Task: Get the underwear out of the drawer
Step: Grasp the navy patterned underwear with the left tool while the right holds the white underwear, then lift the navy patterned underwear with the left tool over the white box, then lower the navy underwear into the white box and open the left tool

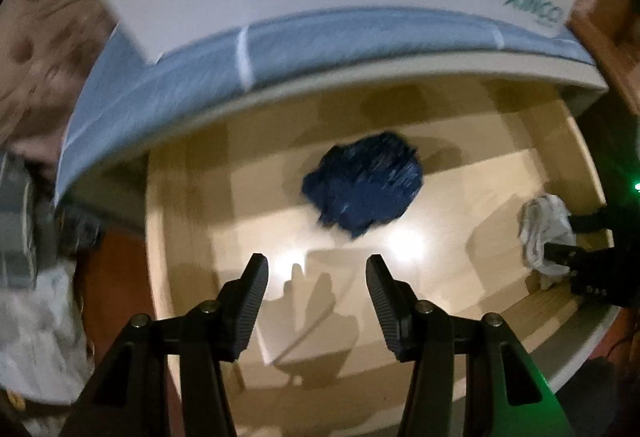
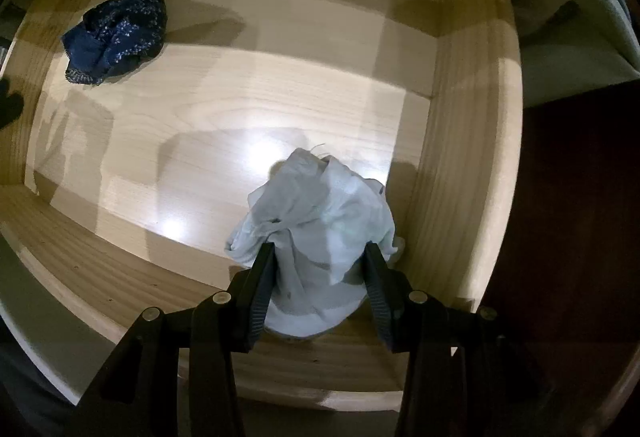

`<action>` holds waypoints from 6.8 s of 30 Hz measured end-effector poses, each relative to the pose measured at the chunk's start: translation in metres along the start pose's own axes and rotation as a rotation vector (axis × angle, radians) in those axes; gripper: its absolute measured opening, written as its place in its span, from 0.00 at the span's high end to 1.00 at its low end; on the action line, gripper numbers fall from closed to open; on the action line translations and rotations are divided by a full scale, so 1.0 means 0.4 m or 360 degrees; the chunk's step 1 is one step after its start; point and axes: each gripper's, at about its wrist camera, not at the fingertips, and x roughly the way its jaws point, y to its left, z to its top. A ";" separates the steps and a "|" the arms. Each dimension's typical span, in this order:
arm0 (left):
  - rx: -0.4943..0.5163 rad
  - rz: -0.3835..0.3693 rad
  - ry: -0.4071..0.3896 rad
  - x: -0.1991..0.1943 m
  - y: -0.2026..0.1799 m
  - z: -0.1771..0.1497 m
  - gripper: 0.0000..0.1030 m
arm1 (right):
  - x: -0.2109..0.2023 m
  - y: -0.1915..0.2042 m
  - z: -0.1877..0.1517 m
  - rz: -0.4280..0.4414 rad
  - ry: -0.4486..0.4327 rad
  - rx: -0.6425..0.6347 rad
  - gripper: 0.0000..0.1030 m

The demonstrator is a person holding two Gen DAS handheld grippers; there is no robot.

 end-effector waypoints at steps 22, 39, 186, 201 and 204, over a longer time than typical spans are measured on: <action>0.0404 -0.0082 0.0112 0.170 -0.080 0.141 0.51 | 0.045 0.086 0.001 -0.0005 -0.0021 0.0004 0.57; 0.0281 0.0012 0.0350 0.224 -0.030 0.127 0.68 | 0.037 0.096 -0.015 -0.0021 -0.0025 -0.0002 0.56; -0.0269 -0.0199 -0.0224 -0.373 0.098 0.477 0.43 | -0.036 0.155 0.034 -0.0151 0.0040 -0.0030 0.49; -0.0226 -0.0080 -0.0314 -0.483 0.095 0.265 0.42 | -0.030 0.156 0.040 -0.0143 0.0072 -0.0035 0.47; -0.0212 -0.0028 -0.0293 -0.451 0.074 0.199 0.42 | -0.026 0.155 0.048 -0.0142 0.0110 -0.0039 0.46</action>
